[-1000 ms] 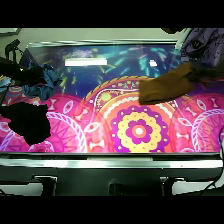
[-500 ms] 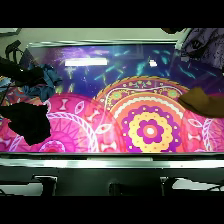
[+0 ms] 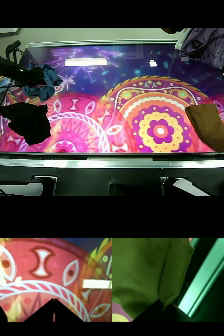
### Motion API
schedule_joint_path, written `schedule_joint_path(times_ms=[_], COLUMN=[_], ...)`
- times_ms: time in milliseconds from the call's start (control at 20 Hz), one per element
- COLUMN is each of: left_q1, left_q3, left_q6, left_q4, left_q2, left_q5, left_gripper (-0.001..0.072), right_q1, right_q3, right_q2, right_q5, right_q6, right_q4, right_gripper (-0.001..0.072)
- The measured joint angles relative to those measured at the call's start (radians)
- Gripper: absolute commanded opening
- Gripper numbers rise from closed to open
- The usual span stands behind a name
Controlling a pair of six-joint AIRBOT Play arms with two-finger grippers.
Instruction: Fold the clothes and pants, and hang the long-sleeved shirts on hangers.
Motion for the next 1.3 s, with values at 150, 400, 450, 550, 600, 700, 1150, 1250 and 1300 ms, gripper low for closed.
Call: schedule_joint_path(times_ms=[150,400,450,550,600,700,1150,1250,1300], left_q1=[0.0,0.0,0.0,0.0,0.0,0.0,0.0,0.0,-0.001], left_q3=[0.0,0.0,0.0,0.0,0.0,0.0,0.0,0.0,-0.002], left_q6=[0.0,0.0,0.0,0.0,0.0,0.0,0.0,0.001,0.01], left_q4=[0.0,0.0,0.0,0.0,0.0,0.0,-0.001,0.0,0.0], left_q2=[0.0,0.0,0.0,0.0,0.0,0.0,0.0,0.007,0.016], left_q5=[-0.008,-0.015,-0.016,-0.016,-0.017,-0.018,-0.005,0.006,0.016], left_gripper=[0.0016,0.0016,0.0016,0.0016,0.0016,0.0016,0.0015,0.0015,0.0015], right_q1=[-0.013,-0.019,-0.02,-0.021,-0.021,-0.021,0.253,0.438,0.538], right_q3=[-0.119,-0.203,-0.209,-0.216,-0.218,-0.215,0.111,0.148,0.16], right_q2=[0.041,0.06,0.061,0.062,0.063,0.064,0.085,0.086,0.086], right_q5=[0.027,0.05,0.052,0.051,0.051,0.048,0.23,0.272,0.286], right_q6=[0.017,0.043,0.05,0.058,0.066,0.083,-0.009,-0.034,-0.045], right_q4=[-0.036,-0.085,-0.103,-0.145,-0.164,-0.192,0.006,0.025,0.033], right_gripper=[0.0029,0.0117,0.0206,0.0351,0.0451,0.0451,0.0031,0.0031,0.0031])
